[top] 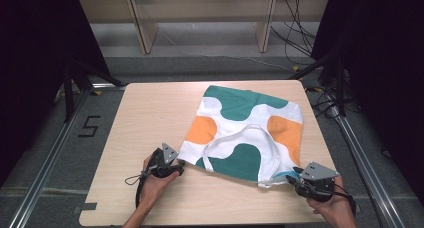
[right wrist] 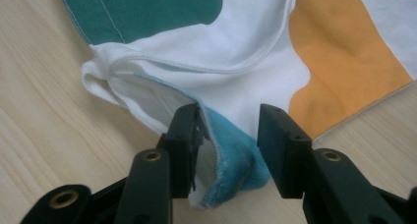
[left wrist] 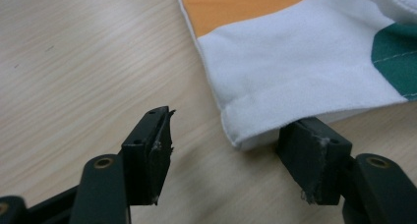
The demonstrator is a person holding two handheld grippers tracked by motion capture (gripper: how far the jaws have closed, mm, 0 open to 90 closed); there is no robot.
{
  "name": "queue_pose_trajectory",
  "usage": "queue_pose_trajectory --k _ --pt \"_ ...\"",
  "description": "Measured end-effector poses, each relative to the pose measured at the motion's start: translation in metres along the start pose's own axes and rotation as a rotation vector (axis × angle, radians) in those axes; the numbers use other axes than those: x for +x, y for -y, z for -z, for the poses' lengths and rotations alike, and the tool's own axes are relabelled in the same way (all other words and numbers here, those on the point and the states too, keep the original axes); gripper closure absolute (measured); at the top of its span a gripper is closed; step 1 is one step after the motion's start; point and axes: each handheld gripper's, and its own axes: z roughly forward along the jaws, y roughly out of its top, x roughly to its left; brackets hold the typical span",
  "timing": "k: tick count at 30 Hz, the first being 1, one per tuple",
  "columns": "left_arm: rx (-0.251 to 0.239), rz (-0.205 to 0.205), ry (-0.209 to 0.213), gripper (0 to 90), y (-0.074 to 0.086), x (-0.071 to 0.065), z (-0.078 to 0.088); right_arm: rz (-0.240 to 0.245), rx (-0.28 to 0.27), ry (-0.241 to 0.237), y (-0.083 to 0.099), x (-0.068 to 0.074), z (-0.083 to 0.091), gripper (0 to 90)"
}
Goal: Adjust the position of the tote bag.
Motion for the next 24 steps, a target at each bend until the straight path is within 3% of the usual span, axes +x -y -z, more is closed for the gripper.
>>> queue_pose_trajectory --k 2,3,5,6,7,8,9,12,15,17,20,22,24 --pt "-0.053 0.006 -0.007 40.5 -0.004 -0.002 -0.004 -0.003 -0.001 0.004 0.000 0.000 0.000 57.0" --pt "-0.066 -0.011 -0.013 41.1 -0.006 -0.002 -0.005 -0.013 0.004 0.005 0.000 0.000 0.000 56.2" --pt "-0.059 -0.049 -0.027 40.3 -0.010 -0.004 -0.008 -0.011 0.002 0.006 0.000 -0.001 0.000 54.8" --pt "-0.091 -0.073 -0.030 47.1 -0.012 -0.004 -0.011 -0.008 0.014 -0.001 0.001 -0.001 0.000 54.4" --pt "-0.089 -0.070 -0.014 47.1 -0.012 -0.005 -0.011 -0.008 0.014 -0.001 0.001 -0.001 0.000 54.4" --pt "-0.094 -0.096 -0.006 58.1 -0.013 -0.005 -0.011 -0.020 0.047 -0.015 0.002 0.002 -0.001 53.5" --pt "-0.112 -0.117 -0.026 58.1 -0.015 -0.007 -0.011 -0.020 0.047 -0.015 0.002 0.002 -0.001 53.5" --pt "-0.118 -0.185 -0.040 69.4 -0.018 -0.004 -0.007 -0.003 0.071 -0.016 0.002 0.004 -0.004 53.5" --pt "-0.120 -0.187 -0.014 75.3 -0.017 -0.001 -0.003 0.007 0.096 -0.008 0.003 0.006 -0.005 53.9" --pt "-0.115 -0.189 -0.014 76.5 -0.015 -0.001 0.004 0.038 0.084 0.007 0.004 0.004 -0.007 54.8" --pt "-0.090 -0.171 -0.003 76.6 -0.008 -0.006 0.019 0.037 0.077 0.012 0.004 0.002 -0.008 54.8" --pt "-0.089 -0.197 -0.002 76.4 -0.003 -0.011 0.029 0.039 0.078 0.021 0.005 0.001 -0.008 54.9" --pt "-0.062 -0.179 0.044 75.6 0.007 -0.017 0.043 0.055 0.075 0.031 0.005 0.000 -0.009 55.1"
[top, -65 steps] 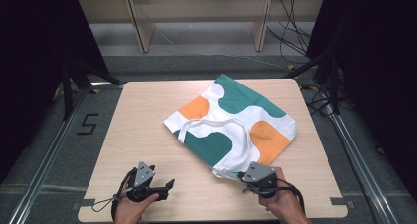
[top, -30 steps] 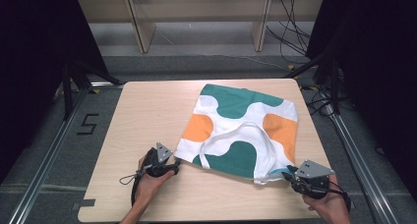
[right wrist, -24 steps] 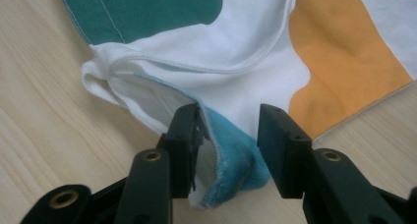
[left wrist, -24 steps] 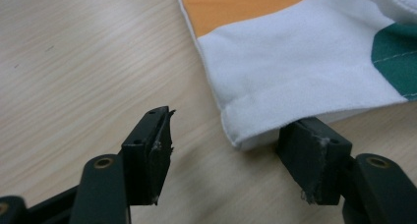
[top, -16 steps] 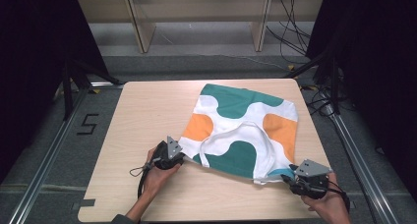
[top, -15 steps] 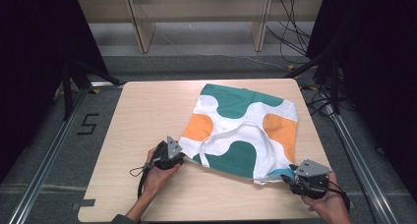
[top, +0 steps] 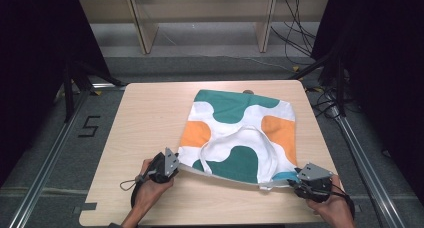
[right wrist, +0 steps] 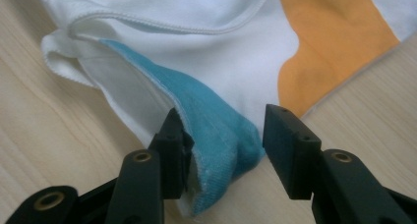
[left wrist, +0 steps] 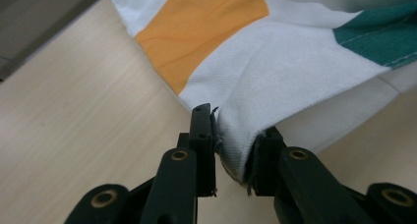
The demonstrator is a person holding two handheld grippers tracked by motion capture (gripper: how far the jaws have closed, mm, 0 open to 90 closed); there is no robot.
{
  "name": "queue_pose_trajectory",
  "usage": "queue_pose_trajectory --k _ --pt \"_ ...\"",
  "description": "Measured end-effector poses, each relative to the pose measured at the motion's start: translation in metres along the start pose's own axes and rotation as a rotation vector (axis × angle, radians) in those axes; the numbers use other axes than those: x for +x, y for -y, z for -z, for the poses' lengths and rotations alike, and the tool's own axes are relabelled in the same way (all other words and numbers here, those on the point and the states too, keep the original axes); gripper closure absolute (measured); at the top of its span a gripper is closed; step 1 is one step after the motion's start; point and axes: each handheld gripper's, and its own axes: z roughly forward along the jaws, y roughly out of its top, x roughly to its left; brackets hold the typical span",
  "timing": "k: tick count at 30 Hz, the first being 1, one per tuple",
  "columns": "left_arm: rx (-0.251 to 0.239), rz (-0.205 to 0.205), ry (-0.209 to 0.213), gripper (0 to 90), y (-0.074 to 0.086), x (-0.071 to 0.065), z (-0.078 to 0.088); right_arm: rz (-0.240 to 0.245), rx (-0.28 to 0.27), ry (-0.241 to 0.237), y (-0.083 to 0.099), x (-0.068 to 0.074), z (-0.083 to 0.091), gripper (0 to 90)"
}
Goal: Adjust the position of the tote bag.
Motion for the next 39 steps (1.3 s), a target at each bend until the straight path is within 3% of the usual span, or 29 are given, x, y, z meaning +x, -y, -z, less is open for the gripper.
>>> queue_pose_trajectory --k 1,4,8,10,11,14,15,16,19,20,21,23,25,28,31,32,33,35,36,38,39 --pt "-0.001 0.005 0.008 74.9 0.005 -0.007 0.006 -0.009 0.003 0.015 0.001 0.000 0.000 54.9" --pt "0.027 -0.034 0.033 73.8 0.013 -0.020 0.023 -0.023 0.000 0.034 0.002 -0.003 -0.001 49.6" --pt "0.007 0.001 0.031 66.9 0.015 -0.025 0.038 -0.052 -0.004 0.040 0.001 -0.003 -0.005 47.2" --pt "0.001 0.045 0.032 56.8 0.013 -0.025 0.033 -0.045 0.005 0.037 0.000 -0.003 -0.006 47.4" --pt "0.005 0.042 0.033 52.6 0.011 -0.026 0.029 -0.036 0.006 0.038 0.000 -0.003 -0.006 47.5" --pt "0.024 -0.032 0.008 46.1 0.004 -0.032 0.018 -0.042 0.014 0.037 0.000 -0.003 -0.007 47.5" --pt "0.028 -0.037 0.012 43.9 0.003 -0.032 0.015 -0.021 0.011 0.033 0.000 -0.004 -0.009 47.5" --pt "0.037 -0.030 0.013 42.2 0.002 -0.033 0.012 -0.054 0.016 0.028 0.000 -0.002 -0.010 47.7" --pt "0.057 -0.049 0.002 40.9 0.000 -0.032 0.004 -0.036 0.034 0.024 0.000 -0.003 -0.015 46.8" --pt "0.051 -0.050 -0.003 40.7 -0.002 -0.032 0.001 -0.055 0.046 0.017 -0.001 -0.002 -0.016 46.4" --pt "0.047 -0.055 -0.007 40.7 -0.005 -0.032 -0.001 -0.023 0.041 0.027 -0.002 -0.004 -0.017 46.2" --pt "0.021 -0.054 -0.004 42.4 -0.009 -0.032 -0.007 -0.047 0.055 0.019 -0.003 -0.002 -0.018 46.1" --pt "0.009 -0.079 0.011 46.5 -0.012 -0.032 -0.011 -0.029 0.044 0.027 -0.003 -0.004 -0.019 46.1" --pt "0.023 -0.079 0.065 61.5 -0.011 -0.032 -0.013 -0.029 0.042 0.026 -0.003 -0.004 -0.019 46.3" --pt "0.020 -0.068 0.073 71.1 -0.009 -0.026 -0.008 -0.023 0.040 0.028 -0.004 -0.004 -0.020 47.0" --pt "0.004 -0.075 0.076 72.5 -0.010 -0.022 -0.006 -0.033 0.037 0.023 -0.004 -0.004 -0.020 47.6" --pt "0.008 -0.050 0.078 75.0 -0.009 -0.022 -0.005 -0.028 0.039 0.026 -0.005 -0.003 -0.021 47.6" --pt "0.006 -0.080 0.078 76.6 -0.009 -0.019 -0.002 -0.033 0.042 0.020 -0.006 -0.003 -0.022 47.7" --pt "0.017 -0.062 0.078 78.3 -0.008 -0.021 0.000 -0.023 0.041 0.026 -0.008 -0.004 -0.024 47.8" --pt "0.016 -0.085 0.088 78.6 -0.007 -0.020 0.005 -0.021 0.051 0.023 -0.009 -0.003 -0.027 48.0" --pt "0.004 -0.068 0.085 78.6 -0.007 -0.019 0.008 -0.011 0.051 0.026 -0.010 -0.004 -0.029 48.5"
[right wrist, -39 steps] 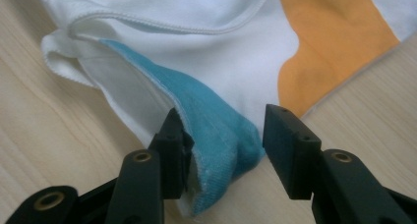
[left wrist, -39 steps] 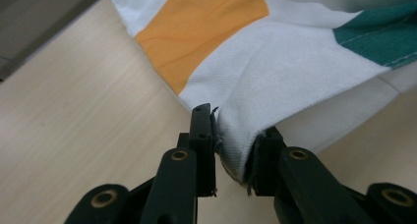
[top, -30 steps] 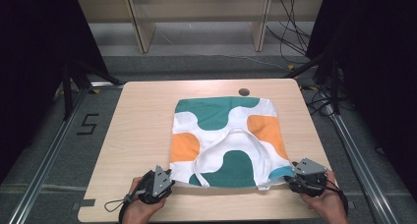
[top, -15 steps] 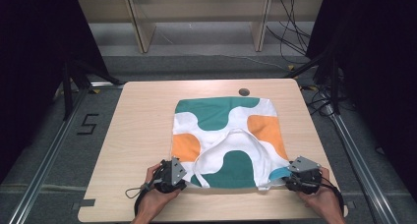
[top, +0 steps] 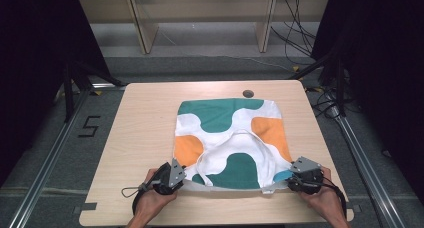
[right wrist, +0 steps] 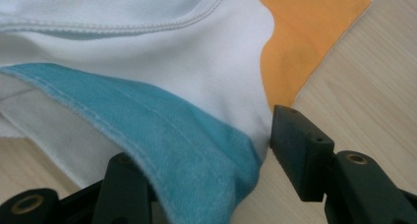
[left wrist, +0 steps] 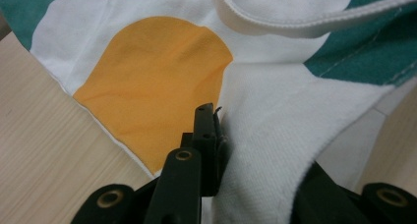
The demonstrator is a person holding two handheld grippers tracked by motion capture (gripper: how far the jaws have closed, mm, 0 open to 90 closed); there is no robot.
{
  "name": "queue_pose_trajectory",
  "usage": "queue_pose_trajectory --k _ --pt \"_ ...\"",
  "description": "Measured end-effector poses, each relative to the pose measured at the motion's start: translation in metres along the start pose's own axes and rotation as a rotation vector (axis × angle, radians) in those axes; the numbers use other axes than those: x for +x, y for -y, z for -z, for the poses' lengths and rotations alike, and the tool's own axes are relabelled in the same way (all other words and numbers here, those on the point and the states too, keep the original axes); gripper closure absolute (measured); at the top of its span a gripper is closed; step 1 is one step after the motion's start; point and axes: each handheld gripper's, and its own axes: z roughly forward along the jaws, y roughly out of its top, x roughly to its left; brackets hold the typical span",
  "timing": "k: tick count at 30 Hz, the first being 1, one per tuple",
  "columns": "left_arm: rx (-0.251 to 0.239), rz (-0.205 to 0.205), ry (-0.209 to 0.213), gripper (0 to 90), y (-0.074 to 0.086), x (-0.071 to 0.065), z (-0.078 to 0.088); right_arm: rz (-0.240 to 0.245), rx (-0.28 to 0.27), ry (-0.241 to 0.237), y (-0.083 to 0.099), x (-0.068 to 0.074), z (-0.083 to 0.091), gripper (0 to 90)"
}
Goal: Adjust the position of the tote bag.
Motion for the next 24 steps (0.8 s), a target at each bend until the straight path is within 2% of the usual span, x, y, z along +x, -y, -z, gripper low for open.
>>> queue_pose_trajectory --k 1,2,3,4,5,7,8,10,12,13,14,15,16,17,20,24 --pt "0.004 -0.004 0.006 78.7 0.001 0.002 0.003 -0.007 -0.002 0.002 -0.001 0.000 -0.001 50.3" --pt "-0.006 0.008 -0.005 78.9 0.002 0.002 0.005 0.015 -0.039 0.000 -0.006 -0.003 -0.001 61.6" --pt "0.003 -0.004 -0.004 79.0 0.003 0.003 0.008 0.022 -0.057 -0.002 -0.009 -0.003 0.000 64.4" --pt "-0.007 0.006 -0.003 79.0 0.004 0.004 0.009 0.022 -0.057 -0.002 -0.009 -0.003 0.000 64.4" --pt "0.005 -0.003 -0.007 79.2 0.005 0.005 0.011 0.021 -0.063 -0.003 -0.011 -0.003 -0.001 68.0" --pt "-0.001 0.009 -0.015 79.2 0.008 0.005 0.012 0.049 -0.076 0.002 -0.018 -0.001 -0.003 73.1" --pt "0.013 -0.002 -0.015 79.1 0.009 0.005 0.013 0.071 -0.080 0.017 -0.020 0.000 -0.004 74.9" --pt "0.019 -0.002 -0.020 79.1 0.011 0.006 0.013 0.084 -0.087 0.025 -0.024 0.001 -0.004 77.9" --pt "0.021 0.005 -0.014 79.1 0.011 0.007 0.013 0.087 -0.103 0.029 -0.026 0.002 -0.003 80.0" --pt "0.013 0.023 -0.010 79.1 0.011 0.007 0.012 0.075 -0.110 0.026 -0.025 0.002 -0.002 80.7" --pt "0.017 0.016 -0.007 78.9 0.011 0.008 0.012 0.062 -0.126 0.032 -0.025 0.002 0.000 81.6" --pt "0.012 0.033 -0.009 78.3 0.010 0.009 0.012 0.051 -0.132 0.032 -0.024 0.002 0.001 82.3" --pt "0.021 0.029 -0.009 76.8 0.011 0.011 0.012 0.058 -0.144 0.028 -0.023 0.000 0.003 82.5" --pt "0.011 0.055 -0.010 76.8 0.012 0.010 0.011 0.038 -0.160 0.029 -0.023 -0.001 0.005 82.7" --pt "0.016 0.042 -0.012 77.8 0.011 0.011 0.013 0.036 -0.170 0.030 -0.022 0.000 0.009 83.1" --pt "-0.002 0.037 -0.024 79.6 0.011 0.011 0.017 0.030 -0.183 0.034 -0.020 0.003 0.016 83.2"
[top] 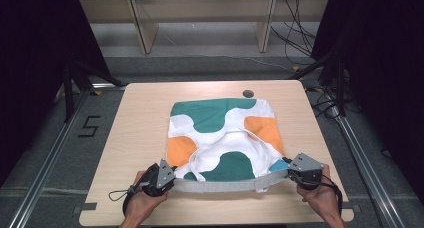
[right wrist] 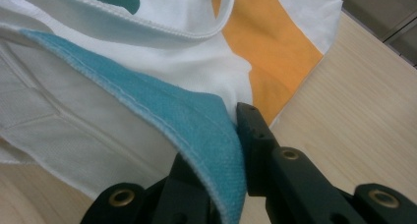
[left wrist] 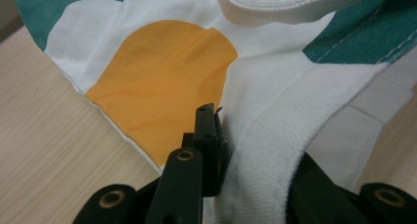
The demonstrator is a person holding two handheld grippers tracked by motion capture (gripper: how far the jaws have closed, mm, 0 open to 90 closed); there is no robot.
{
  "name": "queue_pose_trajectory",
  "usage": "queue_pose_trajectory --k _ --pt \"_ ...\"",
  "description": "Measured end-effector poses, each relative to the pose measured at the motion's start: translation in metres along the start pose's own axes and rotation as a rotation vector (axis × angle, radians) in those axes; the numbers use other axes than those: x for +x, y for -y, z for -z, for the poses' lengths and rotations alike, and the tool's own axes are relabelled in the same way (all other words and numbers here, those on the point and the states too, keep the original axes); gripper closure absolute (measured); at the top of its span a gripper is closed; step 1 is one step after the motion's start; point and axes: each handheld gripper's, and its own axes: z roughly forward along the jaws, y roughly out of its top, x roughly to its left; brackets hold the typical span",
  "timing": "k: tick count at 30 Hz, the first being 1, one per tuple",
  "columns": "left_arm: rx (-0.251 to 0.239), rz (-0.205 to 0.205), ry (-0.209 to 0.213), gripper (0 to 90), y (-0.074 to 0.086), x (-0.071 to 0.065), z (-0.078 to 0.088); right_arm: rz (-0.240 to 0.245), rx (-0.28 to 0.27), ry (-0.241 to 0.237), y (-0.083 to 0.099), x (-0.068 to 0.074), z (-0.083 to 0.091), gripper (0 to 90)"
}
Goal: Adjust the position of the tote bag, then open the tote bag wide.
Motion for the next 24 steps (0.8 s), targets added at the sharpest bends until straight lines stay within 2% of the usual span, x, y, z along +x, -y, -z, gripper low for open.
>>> queue_pose_trajectory --k 5,9,11,12,13,14,17,19,20,24 --pt "-0.014 -0.015 0.002 80.2 -0.001 -0.001 0.003 -0.017 -0.002 0.001 -0.001 0.001 0.003 83.2" --pt "-0.015 -0.009 -0.001 80.1 -0.002 -0.001 0.005 -0.005 -0.013 -0.001 -0.001 0.000 0.003 83.1" --pt "-0.021 -0.020 -0.008 79.9 -0.002 0.000 0.008 0.002 -0.021 0.000 -0.001 -0.001 0.004 83.0" --pt "-0.029 -0.010 -0.010 79.9 -0.002 0.000 0.008 0.002 -0.021 0.000 -0.001 -0.001 0.004 83.0" --pt "-0.051 0.022 -0.013 79.7 -0.003 -0.001 0.008 -0.024 -0.025 0.004 -0.002 0.000 0.005 83.0" --pt "-0.051 0.016 -0.019 79.2 -0.003 0.001 0.010 -0.034 -0.030 0.002 -0.002 0.000 0.005 83.0" --pt "-0.067 0.036 -0.018 77.5 -0.003 0.004 0.013 -0.024 -0.046 0.010 -0.004 -0.001 0.008 83.2" --pt "-0.077 0.024 -0.022 78.2 -0.004 0.005 0.015 -0.026 -0.055 0.021 -0.005 0.000 0.009 83.4" --pt "-0.096 0.043 -0.027 78.9 -0.005 0.004 0.015 -0.028 -0.059 0.024 -0.005 0.000 0.009 83.9" --pt "-0.093 0.015 -0.023 80.8 -0.005 0.005 0.020 -0.021 -0.084 0.026 -0.011 -0.001 0.013 86.1"
